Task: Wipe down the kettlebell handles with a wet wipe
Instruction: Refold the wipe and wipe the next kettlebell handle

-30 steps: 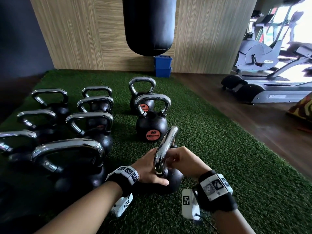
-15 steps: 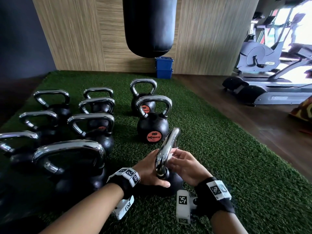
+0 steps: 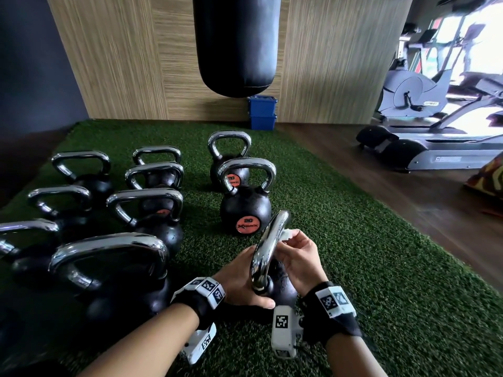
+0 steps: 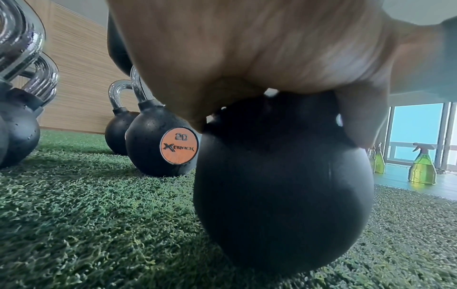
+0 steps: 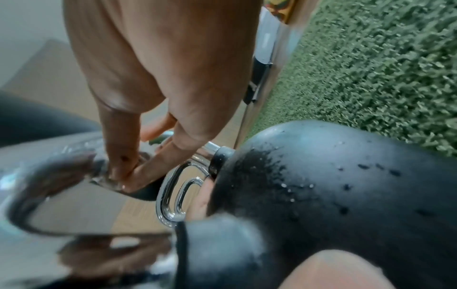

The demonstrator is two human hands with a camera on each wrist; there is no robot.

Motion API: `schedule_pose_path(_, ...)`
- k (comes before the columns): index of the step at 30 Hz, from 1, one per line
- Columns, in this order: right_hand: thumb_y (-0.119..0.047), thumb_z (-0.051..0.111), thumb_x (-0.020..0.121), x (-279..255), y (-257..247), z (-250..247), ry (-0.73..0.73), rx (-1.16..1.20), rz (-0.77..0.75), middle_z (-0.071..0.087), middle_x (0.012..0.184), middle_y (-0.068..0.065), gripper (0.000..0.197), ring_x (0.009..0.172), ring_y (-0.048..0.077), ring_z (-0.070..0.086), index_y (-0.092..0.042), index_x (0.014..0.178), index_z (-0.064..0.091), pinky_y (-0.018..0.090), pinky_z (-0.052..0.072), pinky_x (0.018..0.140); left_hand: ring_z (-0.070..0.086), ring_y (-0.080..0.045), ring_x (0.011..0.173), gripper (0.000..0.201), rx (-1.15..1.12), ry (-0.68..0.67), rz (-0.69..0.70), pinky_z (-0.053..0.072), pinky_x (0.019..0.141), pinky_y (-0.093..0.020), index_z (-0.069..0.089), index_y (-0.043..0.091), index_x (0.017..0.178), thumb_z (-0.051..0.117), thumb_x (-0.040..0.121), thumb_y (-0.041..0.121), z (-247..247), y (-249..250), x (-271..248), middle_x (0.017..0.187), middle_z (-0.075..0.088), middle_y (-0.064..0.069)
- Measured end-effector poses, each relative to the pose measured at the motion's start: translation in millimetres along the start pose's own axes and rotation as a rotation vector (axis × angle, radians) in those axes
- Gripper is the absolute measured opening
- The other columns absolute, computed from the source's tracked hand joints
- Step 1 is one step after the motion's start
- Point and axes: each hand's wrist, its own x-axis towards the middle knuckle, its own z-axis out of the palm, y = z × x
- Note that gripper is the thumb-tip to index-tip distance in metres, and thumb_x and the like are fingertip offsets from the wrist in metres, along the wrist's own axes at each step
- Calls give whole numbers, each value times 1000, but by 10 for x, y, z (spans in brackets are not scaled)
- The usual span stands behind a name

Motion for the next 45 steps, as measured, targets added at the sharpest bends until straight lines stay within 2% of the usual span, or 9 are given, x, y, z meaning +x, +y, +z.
schedule_pose_path(8,13,74,69,171,-29,12,350,-655,-245,72,81,20,30,66,20,62,-11,79,59,46,58,64,60,-22,120,101,-19,-24,20,48,107,-49,39,26,141,95,59,45,-45,82,-18,123,61,1)
schedule_pose_path(13,-1,77,69,212,-54,70,456,-959,-320,70,68,-7,27,54,-4,59,-22,72,62,8,43,48,49,-14,134,115,57,-28,-20,40,117,-42,28,28,148,93,57,55,-64,115,-57,141,50,5)
schedule_pose_path(21,-2,66,77,357,-115,130,559,-1069,-118,69,75,-3,18,70,13,68,-20,76,63,20,54,54,45,-32,137,78,281,-124,-28,25,122,-39,59,-5,125,85,71,45,-87,127,-30,136,59,-15)
schedule_pose_path(28,-22,66,77,378,-106,88,579,-1209,55,63,67,-2,9,58,6,53,-14,73,63,16,35,51,51,-9,129,104,26,-192,37,42,114,-34,37,20,148,97,63,30,-309,333,-112,137,52,9)
schedule_pose_path(33,-23,72,81,334,-188,97,448,-1272,71,63,83,0,24,76,17,63,-16,93,53,32,54,76,37,-4,145,145,69,-143,-110,31,123,-38,-6,31,162,89,58,66,-641,498,-228,162,34,14)
schedule_pose_path(36,-16,72,82,333,-386,48,265,-1383,-113,64,70,-7,46,62,8,59,-24,123,54,19,45,60,52,-6,135,129,125,53,-39,45,114,-33,22,25,160,84,57,74,-634,765,-171,153,50,8)
schedule_pose_path(38,-7,68,81,374,-543,78,60,-1503,-191,65,65,-9,66,57,2,57,-35,138,51,6,38,53,70,-6,102,83,204,172,28,59,88,-34,54,30,134,81,62,61,-556,921,-95,116,72,10)
schedule_pose_path(41,-9,67,82,443,-682,166,-129,-1685,-233,74,90,-4,55,73,6,62,-35,130,62,9,44,68,69,-4,66,44,159,204,4,60,60,-35,60,30,102,74,60,30,-500,1011,-18,79,72,8)
schedule_pose_path(45,-16,67,80,421,-775,194,-146,-1743,-240,75,95,1,32,85,17,67,-26,110,73,26,52,76,70,-8,97,76,227,114,-42,60,84,-27,58,31,132,78,58,24,-653,1001,41,111,74,8)
